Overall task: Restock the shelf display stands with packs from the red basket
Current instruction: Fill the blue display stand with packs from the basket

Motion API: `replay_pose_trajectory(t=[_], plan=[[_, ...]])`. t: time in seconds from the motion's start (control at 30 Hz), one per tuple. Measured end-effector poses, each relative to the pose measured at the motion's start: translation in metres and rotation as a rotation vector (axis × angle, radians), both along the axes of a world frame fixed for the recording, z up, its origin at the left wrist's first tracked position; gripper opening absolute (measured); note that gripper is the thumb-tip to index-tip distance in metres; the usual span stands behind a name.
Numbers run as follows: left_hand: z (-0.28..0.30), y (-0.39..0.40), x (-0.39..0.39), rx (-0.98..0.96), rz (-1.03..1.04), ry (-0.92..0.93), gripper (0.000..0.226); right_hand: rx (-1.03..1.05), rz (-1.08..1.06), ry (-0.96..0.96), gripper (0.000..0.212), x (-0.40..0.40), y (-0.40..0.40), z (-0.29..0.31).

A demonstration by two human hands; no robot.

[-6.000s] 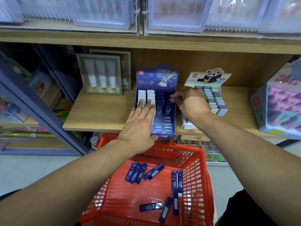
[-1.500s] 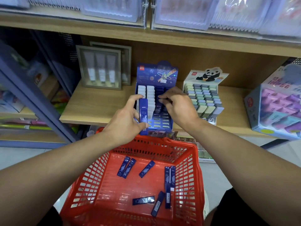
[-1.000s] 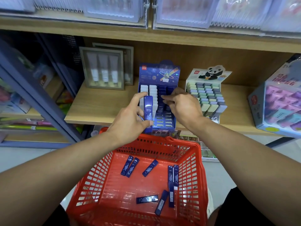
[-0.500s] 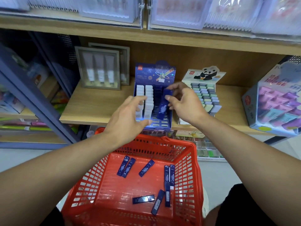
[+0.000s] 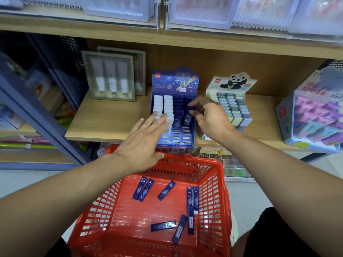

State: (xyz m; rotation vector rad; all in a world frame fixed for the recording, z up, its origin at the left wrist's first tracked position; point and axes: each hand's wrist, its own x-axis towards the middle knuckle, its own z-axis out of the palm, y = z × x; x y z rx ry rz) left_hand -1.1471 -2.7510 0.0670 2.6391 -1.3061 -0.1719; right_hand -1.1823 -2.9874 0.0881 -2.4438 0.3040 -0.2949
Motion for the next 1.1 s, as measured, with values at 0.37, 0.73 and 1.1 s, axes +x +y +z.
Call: replay_pose_trajectory(t=[0.37, 0.73, 1.1], plan=[[0.002, 0.0, 0.0, -0.018, -0.013, 0.026, 0.099, 0.012, 0.083, 0.047, 0.016, 0.0, -0.006, 0.005], [0.004, 0.0, -0.001, -0.014, -0.012, 0.035, 0.095, -0.239, -0.054, 0.044, 0.023, 0.005, -0.004, 0.002], [-0.002, 0.002, 0.005, -0.021, -0.029, 0.071, 0.084, -0.431, -0.014, 0.17, 0.038, 0.002, 0.004, 0.004]])
